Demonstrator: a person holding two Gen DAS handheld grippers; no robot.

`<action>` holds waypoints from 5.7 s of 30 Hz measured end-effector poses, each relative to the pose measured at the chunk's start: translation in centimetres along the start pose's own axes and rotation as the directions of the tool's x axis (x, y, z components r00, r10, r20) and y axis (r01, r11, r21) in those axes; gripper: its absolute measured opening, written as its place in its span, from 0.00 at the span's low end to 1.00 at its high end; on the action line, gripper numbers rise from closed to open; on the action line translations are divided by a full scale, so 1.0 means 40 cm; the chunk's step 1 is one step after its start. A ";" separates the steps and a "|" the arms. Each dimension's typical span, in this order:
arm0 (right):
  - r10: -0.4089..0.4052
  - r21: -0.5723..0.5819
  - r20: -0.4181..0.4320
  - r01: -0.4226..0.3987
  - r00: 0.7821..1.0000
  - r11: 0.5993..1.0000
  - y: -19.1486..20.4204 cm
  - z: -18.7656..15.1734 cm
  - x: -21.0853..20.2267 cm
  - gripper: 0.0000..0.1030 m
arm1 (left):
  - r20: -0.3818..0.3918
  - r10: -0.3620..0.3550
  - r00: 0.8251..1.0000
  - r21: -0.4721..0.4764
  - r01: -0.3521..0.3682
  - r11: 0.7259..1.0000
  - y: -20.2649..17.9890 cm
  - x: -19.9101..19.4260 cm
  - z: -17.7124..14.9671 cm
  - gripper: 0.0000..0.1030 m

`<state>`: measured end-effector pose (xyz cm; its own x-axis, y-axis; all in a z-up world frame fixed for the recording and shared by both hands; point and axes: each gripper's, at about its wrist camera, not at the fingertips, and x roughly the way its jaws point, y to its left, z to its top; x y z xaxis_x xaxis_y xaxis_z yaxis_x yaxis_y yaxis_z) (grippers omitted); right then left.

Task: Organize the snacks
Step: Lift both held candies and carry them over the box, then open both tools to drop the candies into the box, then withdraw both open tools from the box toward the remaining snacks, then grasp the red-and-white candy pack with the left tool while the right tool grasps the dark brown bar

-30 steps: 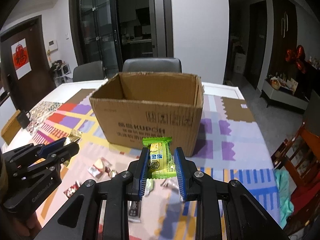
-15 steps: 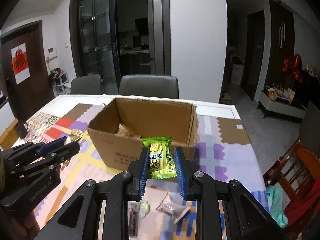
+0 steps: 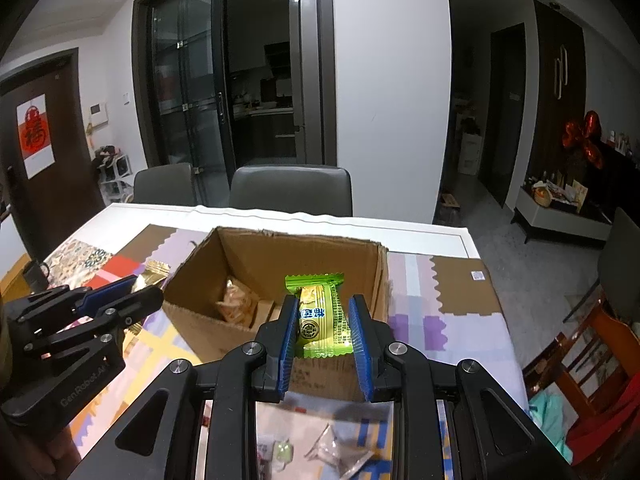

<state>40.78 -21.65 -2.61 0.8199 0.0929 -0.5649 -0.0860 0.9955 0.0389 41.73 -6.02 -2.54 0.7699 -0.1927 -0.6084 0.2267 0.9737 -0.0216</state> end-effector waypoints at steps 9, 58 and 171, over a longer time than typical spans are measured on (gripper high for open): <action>0.004 0.005 -0.011 -0.004 1.000 1.000 -0.005 0.038 0.063 0.26 | -0.014 -0.003 1.000 0.006 0.003 1.000 0.010 0.059 0.034 0.21; -0.040 -0.015 0.006 0.040 0.999 0.999 0.013 0.067 0.117 0.75 | 0.045 0.111 0.993 -0.014 -0.110 0.994 0.041 0.053 0.046 0.79; -0.041 -0.014 -0.228 0.039 0.973 0.999 0.212 -0.428 0.058 0.75 | -0.178 0.055 0.982 -0.012 -0.059 0.998 0.188 -0.048 -0.536 0.76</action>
<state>32.27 -13.28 -17.72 0.6717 0.0459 -0.7394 -0.0625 0.9980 0.0051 29.14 4.26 -18.54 0.6628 -0.1137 -0.7401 0.1737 0.9848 0.0042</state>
